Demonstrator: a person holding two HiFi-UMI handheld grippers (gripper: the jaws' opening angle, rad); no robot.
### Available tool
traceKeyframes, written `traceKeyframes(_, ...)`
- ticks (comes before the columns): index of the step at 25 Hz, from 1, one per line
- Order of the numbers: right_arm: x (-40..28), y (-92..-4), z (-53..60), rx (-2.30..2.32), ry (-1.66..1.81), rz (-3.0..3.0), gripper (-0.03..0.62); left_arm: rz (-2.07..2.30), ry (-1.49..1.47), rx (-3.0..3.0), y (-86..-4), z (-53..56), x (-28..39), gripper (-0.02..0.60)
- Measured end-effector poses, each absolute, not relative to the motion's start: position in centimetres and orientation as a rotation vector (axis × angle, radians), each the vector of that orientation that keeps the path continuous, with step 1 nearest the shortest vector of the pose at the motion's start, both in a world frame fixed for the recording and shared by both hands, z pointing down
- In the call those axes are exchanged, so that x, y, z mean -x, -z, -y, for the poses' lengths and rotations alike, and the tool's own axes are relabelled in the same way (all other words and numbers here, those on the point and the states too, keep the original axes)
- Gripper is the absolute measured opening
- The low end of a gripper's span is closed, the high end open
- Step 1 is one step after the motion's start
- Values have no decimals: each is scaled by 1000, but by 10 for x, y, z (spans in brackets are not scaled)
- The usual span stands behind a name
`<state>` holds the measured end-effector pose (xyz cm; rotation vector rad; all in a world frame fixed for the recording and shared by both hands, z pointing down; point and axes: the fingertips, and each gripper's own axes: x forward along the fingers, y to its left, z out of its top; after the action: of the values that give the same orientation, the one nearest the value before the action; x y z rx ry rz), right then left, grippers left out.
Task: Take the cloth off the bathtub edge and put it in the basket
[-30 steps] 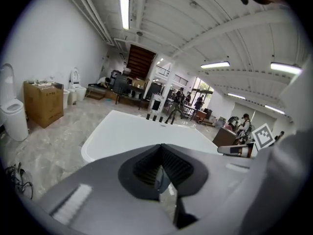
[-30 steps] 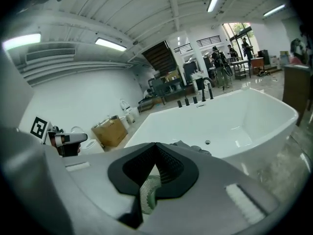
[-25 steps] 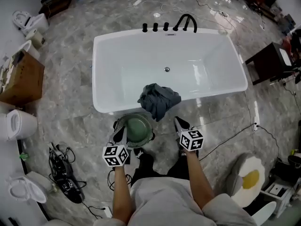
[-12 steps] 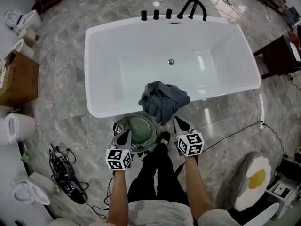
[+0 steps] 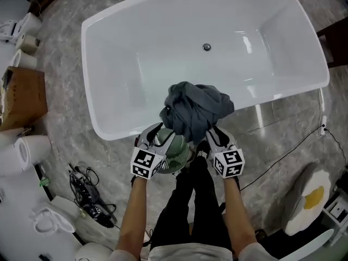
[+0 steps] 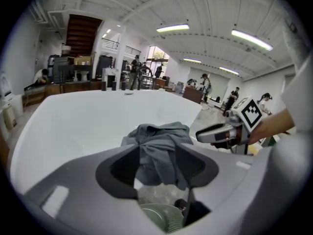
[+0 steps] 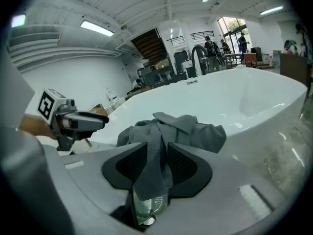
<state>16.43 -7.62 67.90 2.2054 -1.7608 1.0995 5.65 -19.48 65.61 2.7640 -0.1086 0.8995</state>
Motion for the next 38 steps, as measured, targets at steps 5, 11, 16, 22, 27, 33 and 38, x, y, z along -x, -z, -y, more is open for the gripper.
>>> traceKeyframes(5,-164,-705,84,-2031,-1069,1817,361,-144,-952,-2820,-672,205,-114,421)
traceKeyframes(11,-180,-726,87,-1799,-828,1778,514,-383,-1113,-2704,-708,198,-143,494)
traceKeyframes(16,-194,-730,105,-1348,-444,1810,572,-535,-1250,-2631,-727,175,-149,497)
traceKeyframes(22,-190,-754,129,-879,-393,1938,572,-647,-1315,-2553,-737,154,-151,497)
traceKeyframes(27,-183,-786,126,-740,-400,1926,568,-650,-1464,-2591,-755,131,-156,496)
traceKeyframes(33,-175,-783,126,-746,-345,1903,441,-616,-1490,-2694,-761,134,-153,494)
traceKeyframes(38,-173,-769,126,-791,-305,1893,384,-638,-1437,-2767,-752,135,-150,458)
